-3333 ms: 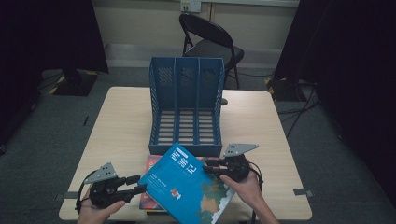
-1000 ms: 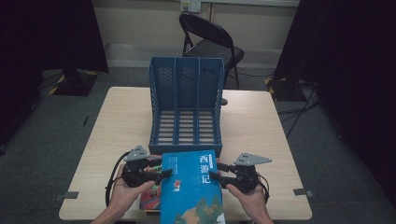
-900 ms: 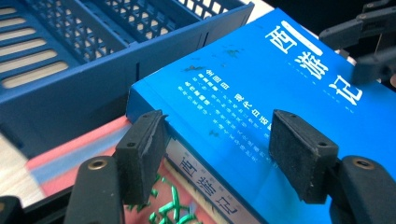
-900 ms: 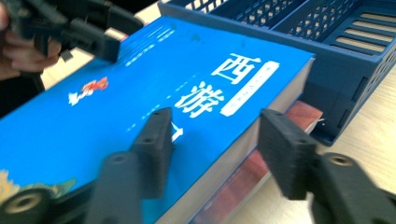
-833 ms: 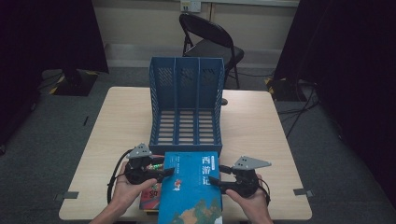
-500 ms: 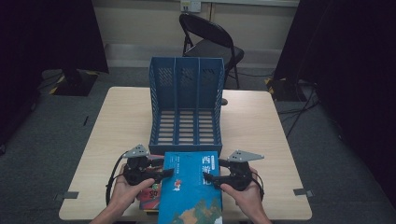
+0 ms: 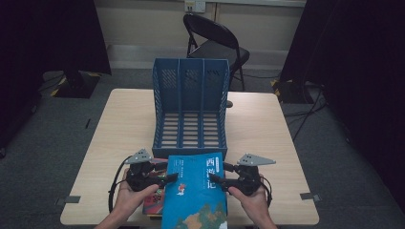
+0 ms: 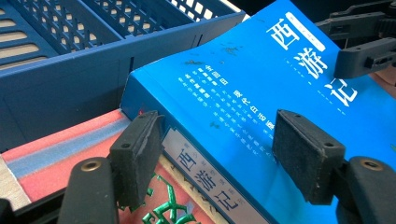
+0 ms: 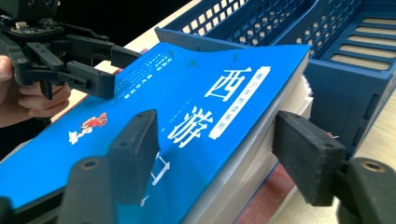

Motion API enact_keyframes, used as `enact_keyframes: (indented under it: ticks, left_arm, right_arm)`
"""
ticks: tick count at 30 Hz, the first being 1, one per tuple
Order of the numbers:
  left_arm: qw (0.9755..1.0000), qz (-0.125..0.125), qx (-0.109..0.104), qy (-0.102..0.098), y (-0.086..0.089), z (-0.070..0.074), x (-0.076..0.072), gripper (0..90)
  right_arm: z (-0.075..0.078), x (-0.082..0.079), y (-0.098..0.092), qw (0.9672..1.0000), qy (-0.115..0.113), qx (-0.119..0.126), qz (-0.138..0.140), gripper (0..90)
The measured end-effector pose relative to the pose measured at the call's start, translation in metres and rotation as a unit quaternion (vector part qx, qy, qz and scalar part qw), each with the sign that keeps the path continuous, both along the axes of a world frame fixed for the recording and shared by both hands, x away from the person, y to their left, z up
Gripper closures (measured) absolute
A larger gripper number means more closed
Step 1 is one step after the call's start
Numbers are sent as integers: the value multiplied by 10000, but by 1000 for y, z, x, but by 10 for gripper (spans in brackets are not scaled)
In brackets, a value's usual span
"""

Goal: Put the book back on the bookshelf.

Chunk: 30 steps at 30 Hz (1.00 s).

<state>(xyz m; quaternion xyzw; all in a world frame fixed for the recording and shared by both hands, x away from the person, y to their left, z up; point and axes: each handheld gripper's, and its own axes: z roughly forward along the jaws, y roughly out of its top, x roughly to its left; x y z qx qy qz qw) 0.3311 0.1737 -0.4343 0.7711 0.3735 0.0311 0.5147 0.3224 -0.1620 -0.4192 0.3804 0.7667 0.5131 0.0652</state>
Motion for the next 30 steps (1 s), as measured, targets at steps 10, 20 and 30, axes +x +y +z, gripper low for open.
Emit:
enact_keyframes:
  ticks: [10,20,30]
  left_arm:
    - [10000,32,-22,6,0,-1,-1,330]
    - [9998,-41,-81,154,2,-2,4,310]
    - [10000,-24,-50,-51,1,-1,1,316]
  right_arm:
    - [-3,-2,8,9998,121,19,187,421]
    - [0,31,23,9976,430,70,545,357]
    - [2,30,35,9950,606,-38,790,492]
